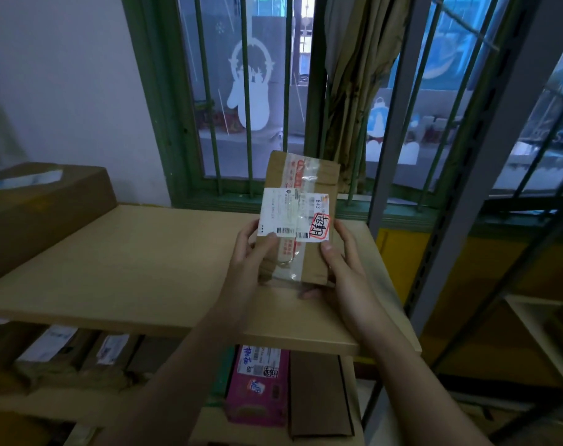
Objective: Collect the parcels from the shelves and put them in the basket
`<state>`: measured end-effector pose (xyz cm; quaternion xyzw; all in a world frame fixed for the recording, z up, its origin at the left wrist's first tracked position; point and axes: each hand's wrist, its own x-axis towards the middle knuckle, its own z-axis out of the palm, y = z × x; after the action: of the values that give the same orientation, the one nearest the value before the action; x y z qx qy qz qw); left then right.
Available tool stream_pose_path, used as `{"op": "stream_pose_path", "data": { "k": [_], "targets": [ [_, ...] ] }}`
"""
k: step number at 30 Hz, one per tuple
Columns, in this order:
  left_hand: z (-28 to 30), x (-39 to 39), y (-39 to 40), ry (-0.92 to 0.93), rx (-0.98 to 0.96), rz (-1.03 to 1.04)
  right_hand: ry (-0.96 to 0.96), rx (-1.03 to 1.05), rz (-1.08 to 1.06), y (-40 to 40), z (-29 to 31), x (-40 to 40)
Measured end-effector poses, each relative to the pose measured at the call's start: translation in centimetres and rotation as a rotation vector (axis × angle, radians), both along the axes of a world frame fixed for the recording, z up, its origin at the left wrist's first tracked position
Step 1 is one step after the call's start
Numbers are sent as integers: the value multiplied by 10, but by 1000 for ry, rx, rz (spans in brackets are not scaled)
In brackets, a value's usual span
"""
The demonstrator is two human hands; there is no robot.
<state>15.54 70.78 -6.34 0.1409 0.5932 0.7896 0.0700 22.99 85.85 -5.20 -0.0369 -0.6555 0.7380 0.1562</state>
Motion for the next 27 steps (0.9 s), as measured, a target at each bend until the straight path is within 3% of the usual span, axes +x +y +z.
{"op": "stream_pose_path", "data": {
  "k": [3, 7, 13, 19, 27],
  "targets": [
    [16, -4, -32, 4, -32, -23, -39, 53, 66, -1, 12, 4],
    [48, 1, -101, 47, 1, 148, -51, 244, 245, -27, 37, 9],
    [45, 93, -233, 43, 37, 421, -4, 287, 422, -144, 58, 15],
    [17, 258, -387, 63, 91, 895, -20, 225, 691, -324, 37, 82],
    [-26, 573, -535, -44, 218, 1461, -59, 368, 1263, -568, 8, 299]
  ]
}}
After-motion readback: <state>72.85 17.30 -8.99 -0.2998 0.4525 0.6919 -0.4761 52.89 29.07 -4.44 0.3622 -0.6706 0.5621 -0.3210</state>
